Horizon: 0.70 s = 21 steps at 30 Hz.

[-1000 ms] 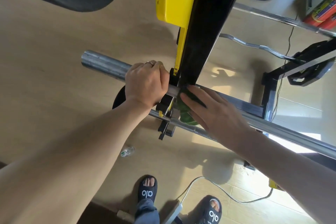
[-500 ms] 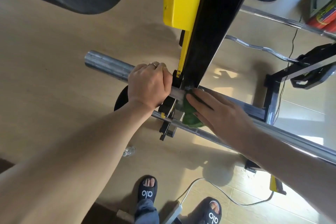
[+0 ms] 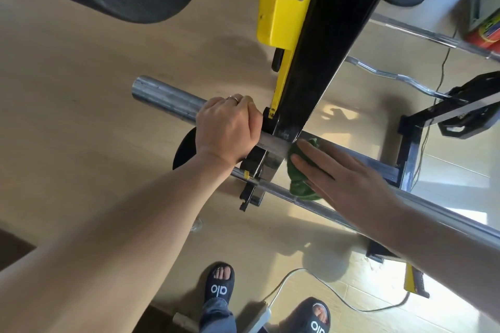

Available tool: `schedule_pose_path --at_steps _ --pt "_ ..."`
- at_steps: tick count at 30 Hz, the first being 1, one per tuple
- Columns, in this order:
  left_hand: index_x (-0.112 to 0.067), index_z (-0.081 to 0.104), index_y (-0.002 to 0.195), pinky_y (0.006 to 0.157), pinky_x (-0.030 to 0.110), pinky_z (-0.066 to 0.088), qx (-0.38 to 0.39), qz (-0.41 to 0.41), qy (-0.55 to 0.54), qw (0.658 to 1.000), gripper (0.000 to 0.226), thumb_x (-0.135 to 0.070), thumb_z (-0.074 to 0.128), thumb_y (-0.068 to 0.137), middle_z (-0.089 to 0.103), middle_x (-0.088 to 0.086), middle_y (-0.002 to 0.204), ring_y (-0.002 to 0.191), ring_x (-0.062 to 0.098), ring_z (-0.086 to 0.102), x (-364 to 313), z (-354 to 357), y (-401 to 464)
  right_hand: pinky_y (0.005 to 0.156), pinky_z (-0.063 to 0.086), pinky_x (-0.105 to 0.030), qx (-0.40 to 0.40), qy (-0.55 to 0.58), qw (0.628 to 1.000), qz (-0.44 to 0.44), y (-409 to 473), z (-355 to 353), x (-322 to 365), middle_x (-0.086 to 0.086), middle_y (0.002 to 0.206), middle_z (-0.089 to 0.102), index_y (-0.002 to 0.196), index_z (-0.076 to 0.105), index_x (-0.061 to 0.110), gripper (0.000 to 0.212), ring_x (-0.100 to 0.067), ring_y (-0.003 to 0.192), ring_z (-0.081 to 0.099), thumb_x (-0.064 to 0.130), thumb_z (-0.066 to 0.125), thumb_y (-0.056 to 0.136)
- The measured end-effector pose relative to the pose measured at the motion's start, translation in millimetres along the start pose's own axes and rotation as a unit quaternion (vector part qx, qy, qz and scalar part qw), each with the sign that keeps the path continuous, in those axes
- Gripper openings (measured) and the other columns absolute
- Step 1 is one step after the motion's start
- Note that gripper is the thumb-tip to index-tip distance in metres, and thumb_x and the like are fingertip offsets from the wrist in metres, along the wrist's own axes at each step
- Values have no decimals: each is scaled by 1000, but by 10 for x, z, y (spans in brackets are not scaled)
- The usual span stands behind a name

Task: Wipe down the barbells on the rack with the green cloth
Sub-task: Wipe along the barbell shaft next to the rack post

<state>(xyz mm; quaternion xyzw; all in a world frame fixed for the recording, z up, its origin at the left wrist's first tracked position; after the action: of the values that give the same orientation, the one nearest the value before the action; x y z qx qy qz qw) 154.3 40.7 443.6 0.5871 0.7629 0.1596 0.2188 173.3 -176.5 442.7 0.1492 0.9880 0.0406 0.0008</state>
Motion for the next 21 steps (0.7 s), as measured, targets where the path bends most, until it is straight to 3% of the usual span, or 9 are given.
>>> schedule_pose_path --at_steps 7,13,17,21 --pt "-14 58 63 60 25 32 -12 -22 -2 1000 40 -20 36 97 54 0 55 49 14 36 5 26 -18 103 44 -45 -13 -2 1000 7 125 16 96 -12 146 48 147 37 10 78 -34 122 54 2 73 78" --pt "-14 59 64 60 25 30 -1 -9 0 1000 40 -19 36 96 54 1 55 48 15 37 3 8 -3 101 50 -48 12 -3 1000 22 156 58 94 -9 153 40 150 37 12 74 -33 127 50 9 72 85" --pt "-15 58 63 61 23 30 -4 -17 -8 1000 41 -21 35 97 53 -1 55 47 14 37 25 7 0 102 48 -49 16 -13 1000 -16 -245 -22 -95 -10 151 42 146 36 12 56 -35 127 53 11 47 91" --pt "-15 56 63 61 25 31 -3 -27 5 1000 41 -20 35 97 52 0 54 47 15 37 14 35 -4 103 48 -49 2 -26 1000 -3 12 34 26 -13 149 45 148 36 9 73 -35 126 51 2 67 82"
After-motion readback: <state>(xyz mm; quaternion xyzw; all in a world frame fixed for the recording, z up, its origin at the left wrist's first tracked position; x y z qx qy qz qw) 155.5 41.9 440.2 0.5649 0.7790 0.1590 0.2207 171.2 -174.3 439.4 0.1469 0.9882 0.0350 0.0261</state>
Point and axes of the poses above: each hand's wrist, its own y-axis towards the middle knuckle, its own z-axis out of the palm, x = y × z, the point moved 5 cm from there along y, towards the middle knuckle
